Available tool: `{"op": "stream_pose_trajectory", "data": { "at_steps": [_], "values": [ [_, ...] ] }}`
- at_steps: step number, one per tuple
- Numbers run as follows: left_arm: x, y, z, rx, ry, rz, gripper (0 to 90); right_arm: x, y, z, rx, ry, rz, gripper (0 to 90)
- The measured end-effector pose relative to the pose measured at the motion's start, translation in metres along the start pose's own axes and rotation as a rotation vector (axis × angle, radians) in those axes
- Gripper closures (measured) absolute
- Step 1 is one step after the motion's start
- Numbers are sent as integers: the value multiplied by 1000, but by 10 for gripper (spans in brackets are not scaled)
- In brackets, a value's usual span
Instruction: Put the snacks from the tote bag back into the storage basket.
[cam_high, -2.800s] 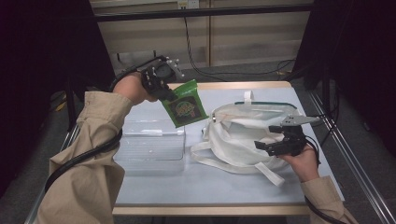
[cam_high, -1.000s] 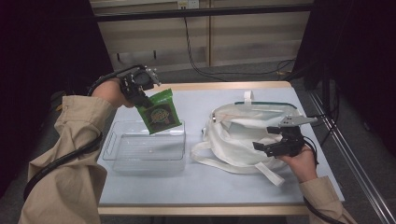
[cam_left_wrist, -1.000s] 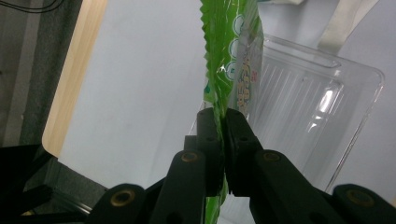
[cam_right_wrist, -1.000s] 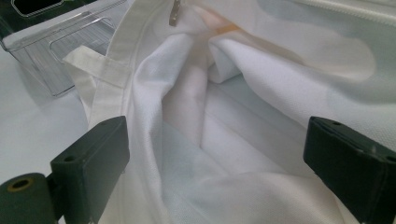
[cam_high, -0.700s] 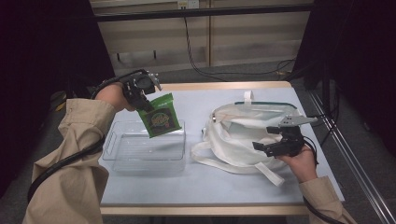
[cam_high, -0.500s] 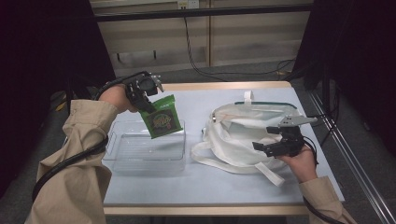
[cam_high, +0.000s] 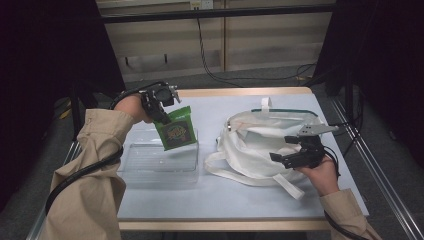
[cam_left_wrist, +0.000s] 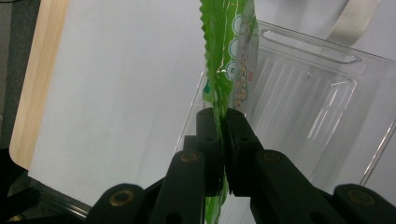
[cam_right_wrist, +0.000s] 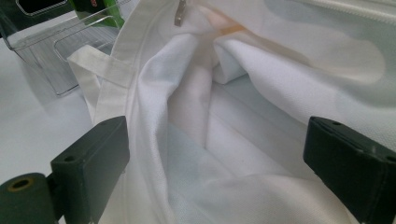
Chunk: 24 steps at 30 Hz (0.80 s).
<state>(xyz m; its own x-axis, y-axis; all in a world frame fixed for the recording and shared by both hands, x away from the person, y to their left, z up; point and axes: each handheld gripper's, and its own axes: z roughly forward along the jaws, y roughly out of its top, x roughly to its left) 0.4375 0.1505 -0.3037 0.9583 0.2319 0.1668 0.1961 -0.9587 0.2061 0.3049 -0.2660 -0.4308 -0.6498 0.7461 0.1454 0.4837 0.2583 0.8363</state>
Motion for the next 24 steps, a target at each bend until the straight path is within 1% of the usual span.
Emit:
{"op": "stream_pose_trajectory", "data": {
  "at_steps": [1, 3, 4, 5, 6, 7, 8, 9, 10, 11, 12, 13, 14, 15, 16, 17, 18, 19, 20, 21, 22, 23, 24],
  "values": [
    [0, 1, 0, 6, -12, -6, 860, 0, 0, 0, 0, 1, 1, 67],
    [1, 0, 2, 8, -20, -6, 859, 0, 0, 0, -1, 1, 1, 67],
    [2, 0, 3, 19, -14, 7, 859, 0, 0, 0, -1, 1, 1, 67],
    [1, 0, 6, 3, -4, -11, 857, 0, 0, 0, 0, 2, 1, 68],
    [1, 0, 7, 2, -8, -17, 856, 0, 0, 1, -1, 4, -2, 68],
    [2, 0, 8, 8, -17, -9, 856, 0, 0, 1, -1, 4, -2, 68],
    [2, 0, 10, 5, -19, -15, 855, 0, 0, 1, 1, 3, 0, 68],
    [2, 0, 13, 4, -9, -12, 853, 0, 0, 1, 2, 3, -1, 68],
    [3, 1, 14, 19, -23, 3, 852, 0, 0, 1, 2, 4, -3, 68],
    [2, 0, 18, -5, -11, -9, 851, 1, 0, 1, 2, 6, -4, 68],
    [2, 1, 21, 7, -34, -15, 849, 1, 0, 1, 3, 7, -5, 69],
    [2, 1, 21, 7, -34, -15, 848, 1, 0, 1, 3, 7, -5, 69],
    [2, 1, 23, 8, -27, -8, 848, 1, 0, 1, 2, 6, -5, 68],
    [4, 2, 23, 16, -42, 10, 847, 1, 0, 1, 0, 7, -3, 68],
    [3, 2, 25, -2, -45, -15, 846, 1, 0, 1, 1, 6, -7, 68],
    [3, 3, 26, -10, -33, -13, 846, 1, 0, 1, 1, 6, -7, 68],
    [4, 3, 26, -4, -49, -10, 846, 1, 0, 1, 1, 7, -6, 68],
    [4, 4, 27, -6, -36, -6, 844, 1, 0, 1, 1, 9, -5, 68],
    [4, 4, 27, -7, -35, -6, 844, 1, 0, 1, 1, 9, -5, 68],
    [4, 3, 29, -21, -24, -11, 843, 0, 0, 1, 0, 8, -7, 68],
    [5, 3, 28, -21, -19, -8, 839, 0, 0, 1, 0, 9, -6, 68],
    [6, 4, 28, -17, -31, -5, 829, 0, 0, 1, 0, 8, -5, 68],
    [7, 3, 28, -26, -29, -15, 796, 0, -1, 1, 2, 9, -2, 69]
  ]
}}
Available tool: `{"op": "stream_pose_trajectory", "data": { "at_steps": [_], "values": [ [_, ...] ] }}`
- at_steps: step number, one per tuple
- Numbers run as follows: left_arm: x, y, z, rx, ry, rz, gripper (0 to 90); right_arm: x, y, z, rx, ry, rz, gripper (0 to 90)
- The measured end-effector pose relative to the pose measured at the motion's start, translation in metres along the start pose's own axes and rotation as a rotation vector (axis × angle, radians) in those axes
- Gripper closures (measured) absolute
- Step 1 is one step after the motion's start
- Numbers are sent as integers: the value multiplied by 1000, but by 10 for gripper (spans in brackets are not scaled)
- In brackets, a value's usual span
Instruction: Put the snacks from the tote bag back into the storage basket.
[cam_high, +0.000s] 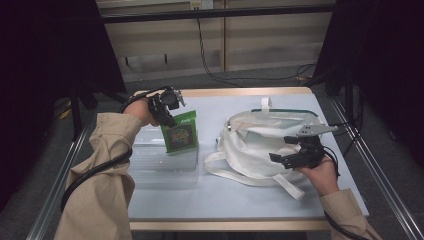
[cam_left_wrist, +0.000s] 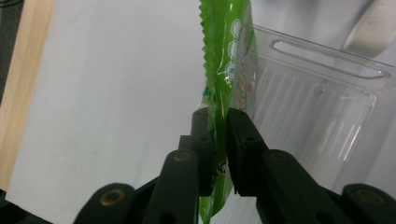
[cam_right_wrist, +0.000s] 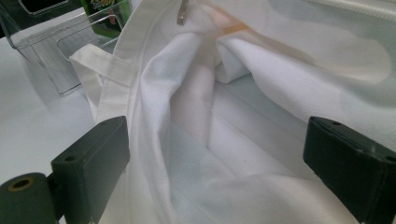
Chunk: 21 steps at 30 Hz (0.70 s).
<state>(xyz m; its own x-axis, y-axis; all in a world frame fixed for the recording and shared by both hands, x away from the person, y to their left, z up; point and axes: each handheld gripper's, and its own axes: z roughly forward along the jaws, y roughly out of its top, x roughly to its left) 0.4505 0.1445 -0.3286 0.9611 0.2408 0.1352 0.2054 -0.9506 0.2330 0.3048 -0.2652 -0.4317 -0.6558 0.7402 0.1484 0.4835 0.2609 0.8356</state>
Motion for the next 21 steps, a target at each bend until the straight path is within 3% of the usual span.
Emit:
{"op": "stream_pose_trajectory", "data": {
  "at_steps": [4, 5, 7, 11, 14, 16, 17, 18, 21],
  "values": [
    [3, -2, 4, -27, 32, -17, 717, 0, 0, -1, -1, 0, 0, 68],
    [4, -2, 4, -19, 26, -22, 659, 0, 0, -1, -3, 0, 0, 68],
    [5, -2, 5, -10, 36, -12, 632, 0, 0, -2, -4, -1, 0, 68],
    [7, -4, 6, -47, 66, -42, 507, 0, -1, -3, -4, -3, 3, 68],
    [9, -4, 3, -55, 89, -87, 366, -1, -1, -4, -4, -4, 3, 68],
    [9, -5, 2, -52, 90, -92, 344, -1, -1, -4, -4, -4, 3, 68],
    [8, -6, 3, -74, 90, -124, 322, 0, -1, -4, -5, -3, 2, 68],
    [10, -6, 0, -57, 103, -110, 300, 0, -1, -3, -5, -2, 1, 68],
    [9, -10, -4, -78, 108, -140, 258, 1, 0, -2, -5, 3, 0, 68]
  ]
}}
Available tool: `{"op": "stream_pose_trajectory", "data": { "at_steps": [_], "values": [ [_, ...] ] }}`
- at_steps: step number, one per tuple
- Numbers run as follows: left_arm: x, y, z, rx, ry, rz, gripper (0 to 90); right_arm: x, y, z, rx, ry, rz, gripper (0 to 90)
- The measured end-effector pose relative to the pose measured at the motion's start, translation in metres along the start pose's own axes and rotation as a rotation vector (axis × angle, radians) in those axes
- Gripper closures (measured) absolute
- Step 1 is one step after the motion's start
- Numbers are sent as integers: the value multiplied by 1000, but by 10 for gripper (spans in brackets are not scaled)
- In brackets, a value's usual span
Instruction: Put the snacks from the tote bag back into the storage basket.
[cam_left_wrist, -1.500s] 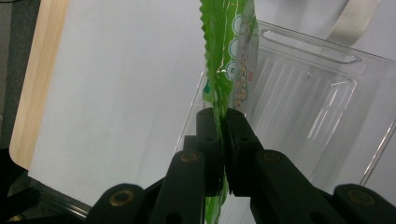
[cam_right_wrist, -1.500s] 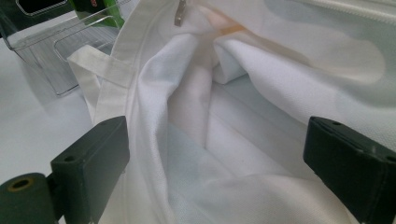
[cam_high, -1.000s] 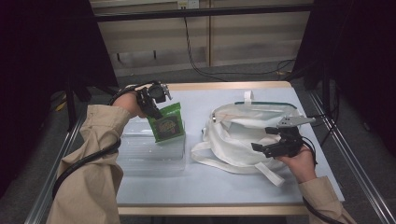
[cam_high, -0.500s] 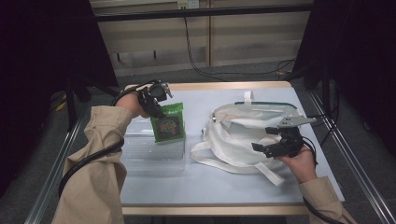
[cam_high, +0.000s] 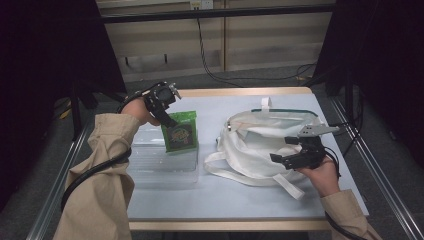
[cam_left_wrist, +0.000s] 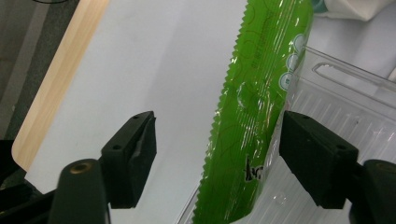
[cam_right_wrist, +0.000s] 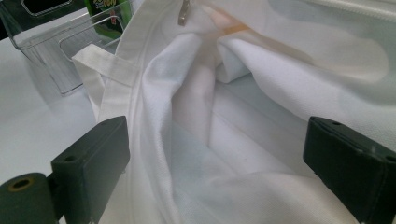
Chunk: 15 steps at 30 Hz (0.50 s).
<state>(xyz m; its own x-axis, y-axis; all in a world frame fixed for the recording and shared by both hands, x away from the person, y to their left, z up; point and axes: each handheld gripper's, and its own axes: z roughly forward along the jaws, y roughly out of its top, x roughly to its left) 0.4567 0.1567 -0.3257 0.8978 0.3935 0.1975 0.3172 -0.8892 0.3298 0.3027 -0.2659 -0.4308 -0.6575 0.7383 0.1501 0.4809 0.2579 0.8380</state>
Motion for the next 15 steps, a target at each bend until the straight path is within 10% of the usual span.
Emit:
{"op": "stream_pose_trajectory", "data": {
  "at_steps": [15],
  "values": [
    [-5, -25, -14, -48, -24, -121, 134, 4, 13, 11, -7, 33, -19, 69]
  ]
}}
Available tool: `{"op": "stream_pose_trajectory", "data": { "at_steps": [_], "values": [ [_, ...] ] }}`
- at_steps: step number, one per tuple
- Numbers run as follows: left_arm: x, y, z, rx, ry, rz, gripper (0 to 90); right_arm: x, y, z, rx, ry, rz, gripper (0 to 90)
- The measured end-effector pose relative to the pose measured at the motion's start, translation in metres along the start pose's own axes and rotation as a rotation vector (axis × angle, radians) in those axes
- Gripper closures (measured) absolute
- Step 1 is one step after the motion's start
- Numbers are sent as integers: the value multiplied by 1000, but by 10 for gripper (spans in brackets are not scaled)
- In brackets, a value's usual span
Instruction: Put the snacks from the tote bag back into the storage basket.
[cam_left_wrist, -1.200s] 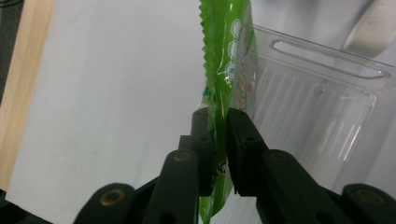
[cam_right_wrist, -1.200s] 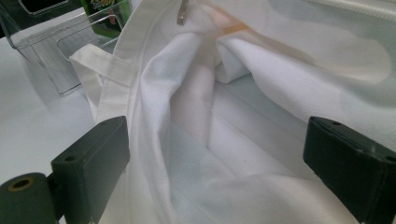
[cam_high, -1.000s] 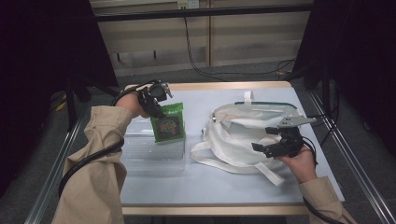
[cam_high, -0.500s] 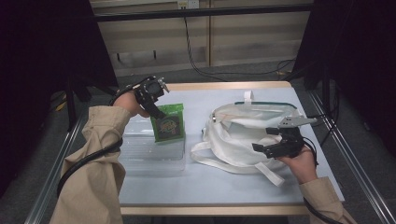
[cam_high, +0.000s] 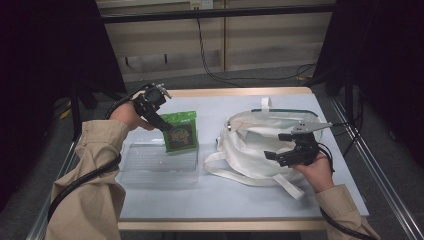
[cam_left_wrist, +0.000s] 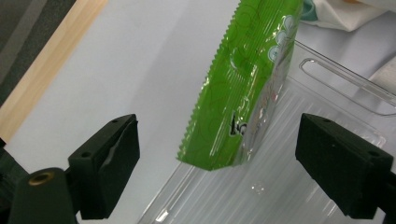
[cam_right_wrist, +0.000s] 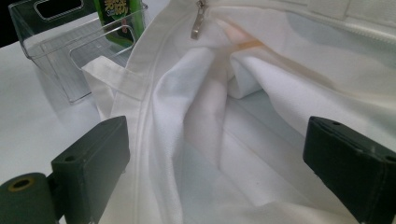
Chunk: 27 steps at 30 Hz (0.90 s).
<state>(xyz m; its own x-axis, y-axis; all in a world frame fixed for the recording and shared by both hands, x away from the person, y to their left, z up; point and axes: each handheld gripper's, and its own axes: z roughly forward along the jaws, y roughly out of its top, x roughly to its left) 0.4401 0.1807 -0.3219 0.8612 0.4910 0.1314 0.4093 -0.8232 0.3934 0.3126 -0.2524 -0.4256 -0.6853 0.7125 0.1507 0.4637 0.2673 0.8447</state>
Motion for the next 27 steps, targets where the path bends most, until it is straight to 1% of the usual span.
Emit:
{"op": "stream_pose_trajectory", "data": {
  "at_steps": [1, 2, 5, 6, 7, 8, 9, 12, 13, 14, 15, 16, 17, 18, 19, 20, 21, 24, 25, 26, 27],
  "values": [
    [0, 0, 0, 0, 0, 0, 129, 0, 0, 0, 0, 0, 0, 69],
    [-1, -2, 0, 0, -1, -9, 129, 0, 0, 0, 3, -2, -3, 68],
    [-2, -8, -1, 1, -15, -11, 125, 1, 0, -2, -1, -5, -4, 69],
    [-1, -10, -2, 11, -16, 0, 121, 2, 1, -3, -1, -6, -5, 69],
    [-3, -12, -1, -4, -11, -22, 121, 2, 1, -3, -1, -6, -5, 69],
    [-3, -14, -2, -6, -10, -18, 119, 2, 1, -3, -2, -6, -7, 69],
    [-4, -15, -2, -14, -17, -31, 119, 2, 1, -3, -3, -6, -6, 69],
    [-6, -19, -3, -6, -21, -20, 116, 1, 2, -3, -2, -7, -7, 69],
    [-7, -21, -2, -8, -19, -28, 110, 1, 2, -2, -1, -8, -7, 69],
    [-7, -22, -3, -9, -21, -23, 108, 1, 2, -2, 0, -9, -7, 69],
    [-8, -23, -2, -18, -26, -43, 107, 1, 3, -1, 0, -8, -8, 69],
    [-8, -25, -2, -22, -25, -42, 106, 1, 3, -1, 1, -6, -11, 69],
    [-9, -26, -2, -22, -32, -50, 104, 1, 3, 0, 2, -5, -12, 69],
    [-9, -27, -2, -15, -32, -38, 104, 1, 3, 0, 4, -4, -11, 69],
    [-10, -28, -1, -22, -32, -47, 104, 1, 4, 1, 3, -2, -13, 69],
    [-12, -30, 1, -49, -35, -86, 104, 2, 4, 1, 3, 0, -13, 69],
    [-10, -30, -1, -25, -36, -51, 104, 2, 4, 2, 3, 0, -14, 69],
    [-12, -34, 0, -36, -47, -66, 101, 2, 5, 3, 3, 3, -13, 69],
    [-14, -35, 2, -58, -47, -85, 98, 1, 5, 4, 3, 6, -12, 69],
    [-14, -36, 1, -47, -50, -76, 98, 1, 5, 4, 3, 6, -12, 69],
    [-14, -37, 3, -57, -49, -78, 98, 1, 5, 4, 1, 8, -12, 69]
  ]
}}
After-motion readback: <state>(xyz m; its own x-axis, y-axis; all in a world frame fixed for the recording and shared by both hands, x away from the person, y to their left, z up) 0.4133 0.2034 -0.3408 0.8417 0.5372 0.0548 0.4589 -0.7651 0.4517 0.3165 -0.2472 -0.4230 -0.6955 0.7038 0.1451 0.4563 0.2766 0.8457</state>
